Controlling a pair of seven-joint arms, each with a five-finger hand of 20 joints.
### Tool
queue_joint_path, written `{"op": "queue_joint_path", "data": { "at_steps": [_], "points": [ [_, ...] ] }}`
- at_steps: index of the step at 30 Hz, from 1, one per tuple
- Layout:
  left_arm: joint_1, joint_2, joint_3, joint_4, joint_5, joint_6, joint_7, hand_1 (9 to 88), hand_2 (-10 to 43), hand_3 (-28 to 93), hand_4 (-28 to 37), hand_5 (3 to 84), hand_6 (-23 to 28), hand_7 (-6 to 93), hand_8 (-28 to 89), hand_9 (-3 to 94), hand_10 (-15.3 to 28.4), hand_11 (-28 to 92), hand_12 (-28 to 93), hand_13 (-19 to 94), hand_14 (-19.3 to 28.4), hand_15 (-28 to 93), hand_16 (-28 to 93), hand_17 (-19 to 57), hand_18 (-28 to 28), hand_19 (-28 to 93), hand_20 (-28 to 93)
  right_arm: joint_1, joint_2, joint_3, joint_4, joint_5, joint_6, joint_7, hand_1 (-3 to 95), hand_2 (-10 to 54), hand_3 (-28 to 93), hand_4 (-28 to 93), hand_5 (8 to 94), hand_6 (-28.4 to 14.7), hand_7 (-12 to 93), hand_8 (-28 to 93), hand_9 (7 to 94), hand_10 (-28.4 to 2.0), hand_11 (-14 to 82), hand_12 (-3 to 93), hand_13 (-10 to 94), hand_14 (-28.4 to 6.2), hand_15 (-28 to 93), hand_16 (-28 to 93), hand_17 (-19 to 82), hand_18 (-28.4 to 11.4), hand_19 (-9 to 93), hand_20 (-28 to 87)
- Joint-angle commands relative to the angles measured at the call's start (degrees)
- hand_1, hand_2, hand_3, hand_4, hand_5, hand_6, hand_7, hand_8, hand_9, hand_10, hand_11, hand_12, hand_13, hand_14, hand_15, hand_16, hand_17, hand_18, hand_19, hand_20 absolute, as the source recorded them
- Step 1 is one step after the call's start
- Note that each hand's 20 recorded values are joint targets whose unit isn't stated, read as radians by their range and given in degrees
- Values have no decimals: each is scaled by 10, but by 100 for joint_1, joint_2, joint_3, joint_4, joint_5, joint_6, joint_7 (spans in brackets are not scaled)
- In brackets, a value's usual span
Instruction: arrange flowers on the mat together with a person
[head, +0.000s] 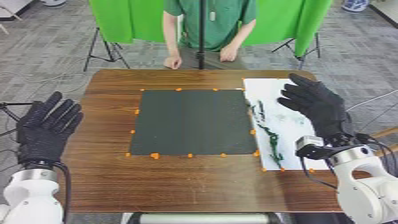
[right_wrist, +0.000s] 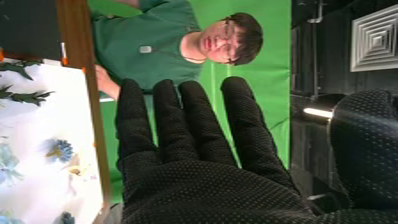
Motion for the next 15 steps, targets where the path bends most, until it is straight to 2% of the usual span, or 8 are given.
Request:
{"op": "queue_joint_path", "data": {
  "at_steps": [1, 15],
  "points": [
    [135, -42, 1, 6, -22, -42, 10, 311, 130, 705, -283, 421, 84, 165, -106, 382, 170, 264, 101, 283, 162, 383, -90, -28, 167, 404, 88, -60, 41, 33, -21, 17, 78, 18, 126, 128, 722, -262, 357, -43, 144, -83, 374, -176, 43, 179, 300, -145, 96, 232, 146, -165, 258, 138],
    [190, -64, -75, -16, -21, -32, 10, 311, 130, 705, -283, 420, 84, 165, -106, 382, 170, 263, 101, 284, 162, 384, -89, -28, 167, 404, 88, -134, 36, 79, -62, 9, 98, 38, 128, 122, 728, -262, 358, -43, 147, -85, 375, -175, 45, 179, 305, -146, 100, 231, 146, -166, 259, 139]
  ]
}}
